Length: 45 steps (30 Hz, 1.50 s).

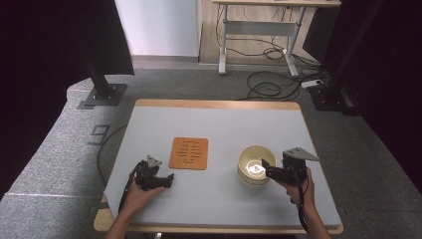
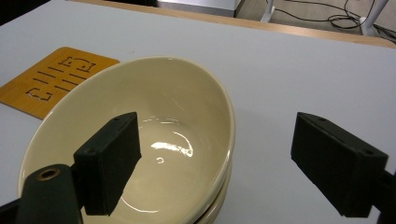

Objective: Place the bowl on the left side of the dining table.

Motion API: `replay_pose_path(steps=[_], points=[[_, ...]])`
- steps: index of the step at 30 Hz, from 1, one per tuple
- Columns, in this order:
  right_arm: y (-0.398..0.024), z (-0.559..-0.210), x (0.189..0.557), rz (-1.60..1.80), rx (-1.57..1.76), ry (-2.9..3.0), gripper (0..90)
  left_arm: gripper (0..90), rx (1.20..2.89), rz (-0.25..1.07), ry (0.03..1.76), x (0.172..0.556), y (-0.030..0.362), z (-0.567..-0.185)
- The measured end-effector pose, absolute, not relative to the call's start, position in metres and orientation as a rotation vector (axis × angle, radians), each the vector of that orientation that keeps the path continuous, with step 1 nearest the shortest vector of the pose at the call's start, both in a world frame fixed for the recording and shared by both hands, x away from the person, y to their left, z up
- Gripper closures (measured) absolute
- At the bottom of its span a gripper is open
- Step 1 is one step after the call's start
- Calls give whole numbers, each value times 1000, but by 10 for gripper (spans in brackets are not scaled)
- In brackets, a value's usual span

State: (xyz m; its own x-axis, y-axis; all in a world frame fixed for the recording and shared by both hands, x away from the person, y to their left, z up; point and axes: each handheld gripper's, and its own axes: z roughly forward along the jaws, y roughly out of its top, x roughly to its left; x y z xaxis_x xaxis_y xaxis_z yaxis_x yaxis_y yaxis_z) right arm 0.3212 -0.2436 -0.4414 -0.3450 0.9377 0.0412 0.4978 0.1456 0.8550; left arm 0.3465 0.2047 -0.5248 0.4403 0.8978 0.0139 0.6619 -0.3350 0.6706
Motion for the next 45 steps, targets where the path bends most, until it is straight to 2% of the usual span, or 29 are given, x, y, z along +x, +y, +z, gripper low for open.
replay_pose_path(steps=[45], points=[[-241,-460,332,1013,1392,1965,197,138,2104,518,1303,346,205,-525]])
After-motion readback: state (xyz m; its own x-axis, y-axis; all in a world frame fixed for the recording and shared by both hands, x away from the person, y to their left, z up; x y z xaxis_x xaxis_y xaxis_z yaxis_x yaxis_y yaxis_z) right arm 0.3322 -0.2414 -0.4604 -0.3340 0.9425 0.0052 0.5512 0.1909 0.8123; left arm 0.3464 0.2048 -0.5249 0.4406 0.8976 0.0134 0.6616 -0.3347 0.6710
